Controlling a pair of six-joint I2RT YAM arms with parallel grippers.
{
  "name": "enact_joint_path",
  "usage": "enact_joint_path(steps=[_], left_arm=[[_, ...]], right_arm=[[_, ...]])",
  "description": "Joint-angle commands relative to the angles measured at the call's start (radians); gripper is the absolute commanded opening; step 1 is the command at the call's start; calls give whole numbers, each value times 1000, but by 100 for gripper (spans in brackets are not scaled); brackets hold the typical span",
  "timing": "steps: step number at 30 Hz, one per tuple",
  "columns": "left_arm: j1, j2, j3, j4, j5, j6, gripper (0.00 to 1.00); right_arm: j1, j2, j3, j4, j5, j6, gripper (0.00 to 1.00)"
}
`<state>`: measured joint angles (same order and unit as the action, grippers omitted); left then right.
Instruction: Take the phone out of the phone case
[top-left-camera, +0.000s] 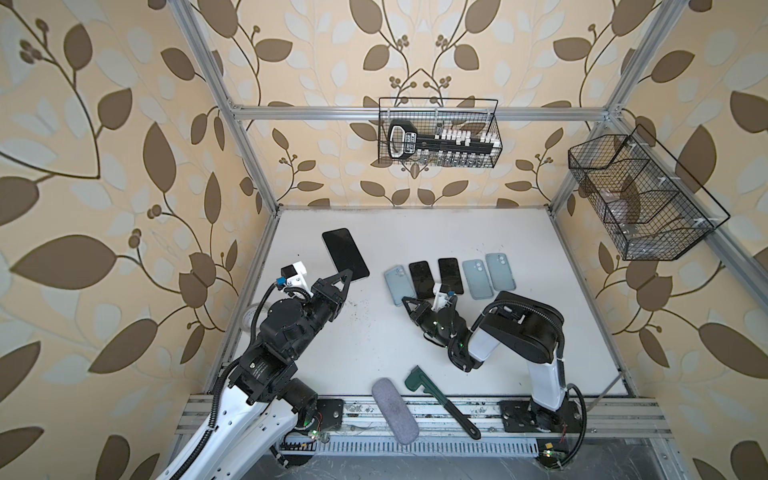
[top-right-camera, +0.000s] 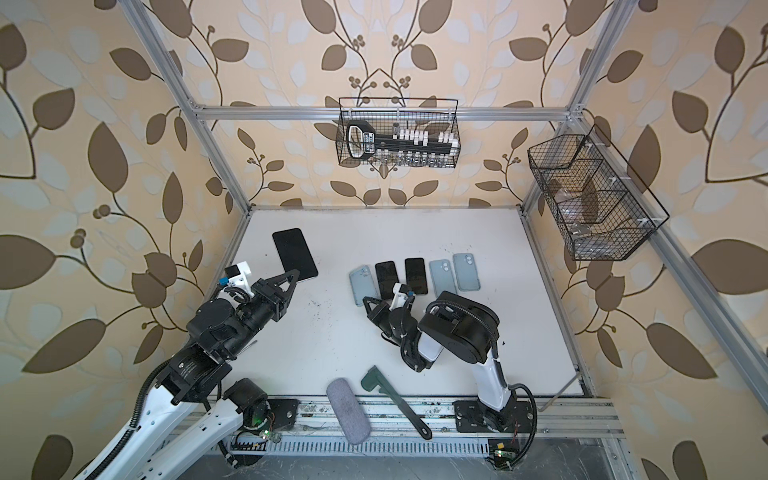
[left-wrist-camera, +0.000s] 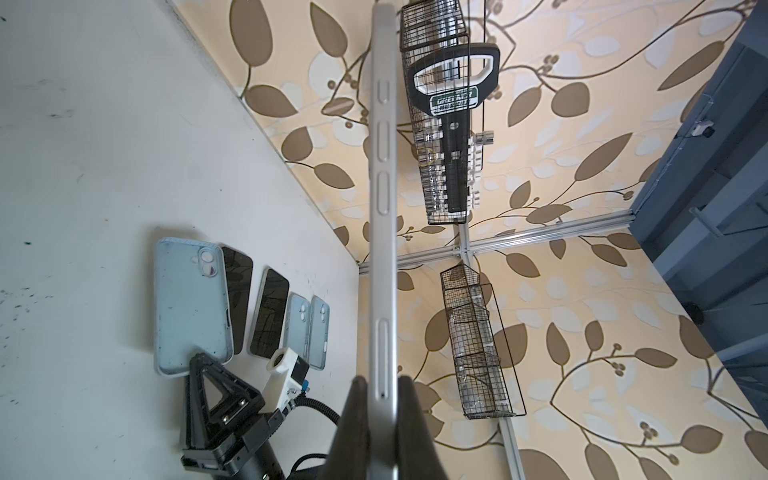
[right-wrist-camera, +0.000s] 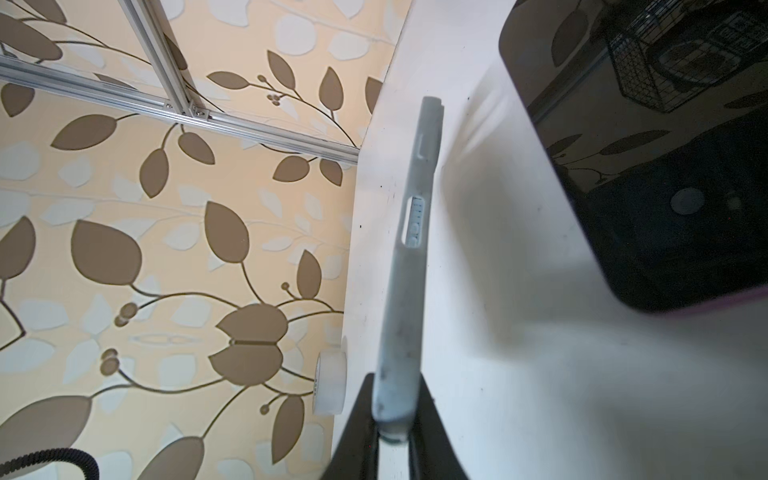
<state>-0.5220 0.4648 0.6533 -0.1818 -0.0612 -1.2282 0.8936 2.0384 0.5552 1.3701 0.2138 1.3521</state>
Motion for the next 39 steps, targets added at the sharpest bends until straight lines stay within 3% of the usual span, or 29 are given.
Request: enact_joint_path(steps=[1,2,4,10,14,22,29,39], left_arm=[[10,-21,6,3,-15,35,0],[10,-23,3,2,-13,33,0],[12,-26,-5,1,-8,32,0],[27,-28,-27,11,10,27,0],[58,-8,-42,33,55,17,0],[260,89,-131,222,308,-97,0],[354,173,-162,307,433,-113,0],[438,310,-195,350,600,-13,0]], right_arm=[[17,38,30,0,34,43,16],[19,45,34,-2,32,48,18],[23,57,40,-3,28,54,32],[37,46,35,-43,43,46,41],[49,6,35,-129,51,14,43],[69,-88,2,-298,105,-71,52],[80,-155,1,-476,141,-170,63],[84,-323,-46,-617,200,-341,67]])
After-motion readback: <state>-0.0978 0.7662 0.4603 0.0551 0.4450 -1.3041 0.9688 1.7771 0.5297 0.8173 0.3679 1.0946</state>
